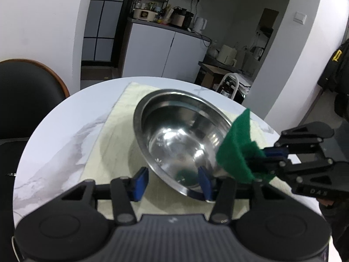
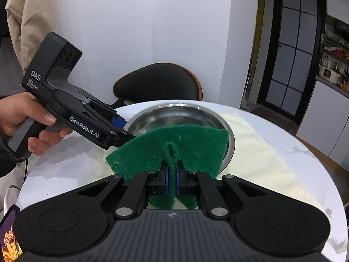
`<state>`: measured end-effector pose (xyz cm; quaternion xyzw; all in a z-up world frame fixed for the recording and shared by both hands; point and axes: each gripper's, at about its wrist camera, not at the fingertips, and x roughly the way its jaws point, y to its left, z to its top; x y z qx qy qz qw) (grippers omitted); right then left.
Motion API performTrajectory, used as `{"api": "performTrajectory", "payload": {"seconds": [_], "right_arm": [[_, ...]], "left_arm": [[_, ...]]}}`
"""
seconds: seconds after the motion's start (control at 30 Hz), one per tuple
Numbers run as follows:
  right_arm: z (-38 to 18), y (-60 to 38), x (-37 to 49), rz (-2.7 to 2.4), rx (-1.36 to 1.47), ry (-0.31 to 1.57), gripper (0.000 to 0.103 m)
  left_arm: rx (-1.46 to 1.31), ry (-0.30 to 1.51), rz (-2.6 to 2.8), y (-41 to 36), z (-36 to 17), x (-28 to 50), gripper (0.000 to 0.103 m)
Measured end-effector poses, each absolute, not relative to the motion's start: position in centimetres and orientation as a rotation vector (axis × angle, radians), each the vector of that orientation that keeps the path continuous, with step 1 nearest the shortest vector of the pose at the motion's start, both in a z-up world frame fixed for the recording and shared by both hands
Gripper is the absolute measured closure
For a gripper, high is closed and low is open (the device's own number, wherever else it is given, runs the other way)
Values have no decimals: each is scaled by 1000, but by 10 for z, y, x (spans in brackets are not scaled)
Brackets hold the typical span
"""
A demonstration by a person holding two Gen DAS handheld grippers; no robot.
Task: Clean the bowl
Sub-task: 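Lift the pad with the right gripper while the left gripper grasps the bowl rim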
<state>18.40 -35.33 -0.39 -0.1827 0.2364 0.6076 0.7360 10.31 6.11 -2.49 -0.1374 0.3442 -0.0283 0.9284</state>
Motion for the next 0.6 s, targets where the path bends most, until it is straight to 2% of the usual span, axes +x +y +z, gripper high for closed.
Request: {"api": "performTrajectory", "payload": {"seconds": [0.23,0.6], "right_arm": [[-9,-358,182,1316,-413,541,96],[-24,-357,175,1304,-453,572,96]], "left_arm": [[-280,621,-73,56,-24,94,57],[-265,639,-86,47,-27,87,58]]}}
